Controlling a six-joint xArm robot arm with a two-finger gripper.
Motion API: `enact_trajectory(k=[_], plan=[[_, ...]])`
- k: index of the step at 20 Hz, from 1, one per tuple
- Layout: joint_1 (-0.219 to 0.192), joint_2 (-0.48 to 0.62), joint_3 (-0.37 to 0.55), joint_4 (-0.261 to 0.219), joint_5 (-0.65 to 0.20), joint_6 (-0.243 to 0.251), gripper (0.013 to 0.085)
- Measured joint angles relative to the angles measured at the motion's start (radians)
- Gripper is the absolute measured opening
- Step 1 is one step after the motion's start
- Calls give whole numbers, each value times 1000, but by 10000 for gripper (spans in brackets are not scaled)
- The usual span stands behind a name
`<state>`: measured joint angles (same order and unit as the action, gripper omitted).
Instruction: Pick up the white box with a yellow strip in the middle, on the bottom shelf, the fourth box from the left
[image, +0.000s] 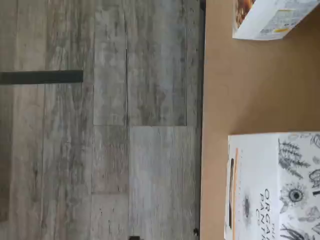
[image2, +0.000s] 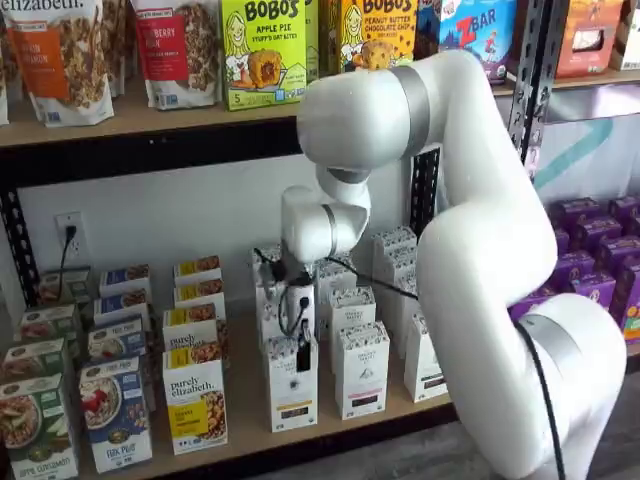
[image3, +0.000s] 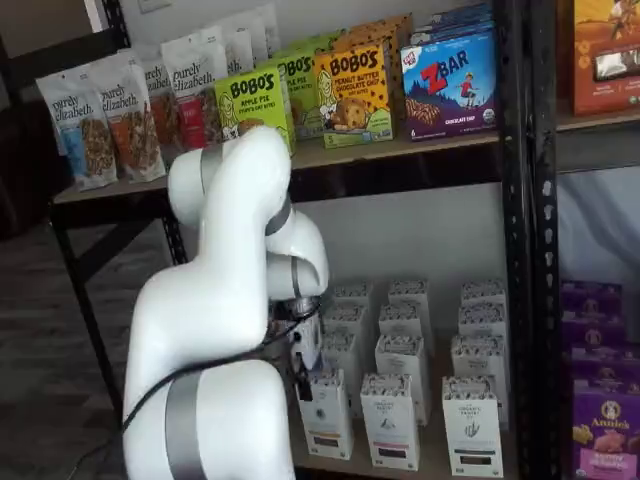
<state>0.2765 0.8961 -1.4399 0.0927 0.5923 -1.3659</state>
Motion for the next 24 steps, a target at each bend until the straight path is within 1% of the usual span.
enact_trajectory(k=[5, 6, 7, 8, 9, 10, 16, 18, 20, 24], plan=[[2, -7, -2, 24, 9, -18, 850], [3, -10, 4, 39, -10, -30, 850], [3, -10, 5, 43, -16, -34, 850], [5, -7, 15, 82, -62, -67, 850], [7, -3, 16, 100, -86, -82, 850], [8, 4, 8, 104, -90, -84, 850], [5, 73, -99, 84, -51, -66, 850], [3, 92, -122, 82, -54, -65, 850], [-3, 121, -162, 60, -48, -53, 850], [-9, 153, -209, 30, -22, -32, 850]])
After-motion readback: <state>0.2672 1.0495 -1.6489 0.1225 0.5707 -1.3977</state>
